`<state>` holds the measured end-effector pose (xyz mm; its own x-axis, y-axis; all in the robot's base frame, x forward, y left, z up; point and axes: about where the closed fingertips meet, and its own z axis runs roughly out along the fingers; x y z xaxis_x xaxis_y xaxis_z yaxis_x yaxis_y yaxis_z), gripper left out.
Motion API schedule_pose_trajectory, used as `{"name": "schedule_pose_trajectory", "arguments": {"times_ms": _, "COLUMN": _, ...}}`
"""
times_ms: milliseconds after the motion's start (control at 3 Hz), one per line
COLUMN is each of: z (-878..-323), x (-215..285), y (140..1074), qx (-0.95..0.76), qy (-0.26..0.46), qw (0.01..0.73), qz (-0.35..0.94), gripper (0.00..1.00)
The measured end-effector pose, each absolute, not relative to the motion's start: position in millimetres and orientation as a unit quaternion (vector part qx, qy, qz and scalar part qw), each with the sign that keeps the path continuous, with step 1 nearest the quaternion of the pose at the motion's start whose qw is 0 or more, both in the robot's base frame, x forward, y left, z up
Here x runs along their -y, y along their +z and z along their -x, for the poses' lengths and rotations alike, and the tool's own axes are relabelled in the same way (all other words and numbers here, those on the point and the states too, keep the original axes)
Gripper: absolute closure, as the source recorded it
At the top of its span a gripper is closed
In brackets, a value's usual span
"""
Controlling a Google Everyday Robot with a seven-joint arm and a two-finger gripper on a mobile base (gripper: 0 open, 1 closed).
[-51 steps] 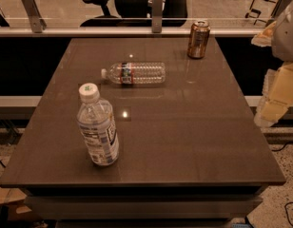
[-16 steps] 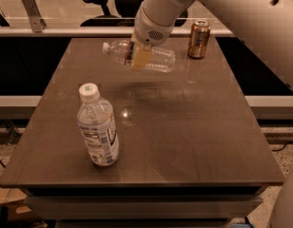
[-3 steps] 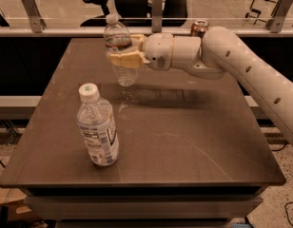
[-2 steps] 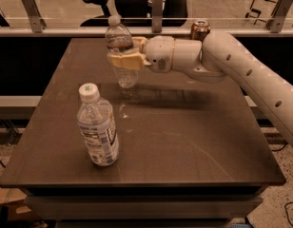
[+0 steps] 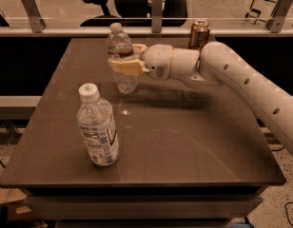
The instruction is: Place water bottle upright
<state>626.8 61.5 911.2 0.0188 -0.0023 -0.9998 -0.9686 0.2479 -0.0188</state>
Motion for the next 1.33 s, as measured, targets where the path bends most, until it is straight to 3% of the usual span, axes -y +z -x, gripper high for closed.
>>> {"name": "schedule_pose_trajectory", "arguments": {"times_ms": 1000, "z": -634.5, "x": -64.7, "y": 901.4, "qx": -0.546, "qy": 0.429, "qw": 0.579, "qz": 0.427, "gripper": 1.00}}
{"name": "schedule_pose_trajectory", "arguments": {"times_ms": 1333, "z": -634.4, "x": -64.8, "y": 902.9, "qx": -0.546, "qy": 0.429, "qw": 0.579, "qz": 0.427, "gripper": 0.82}}
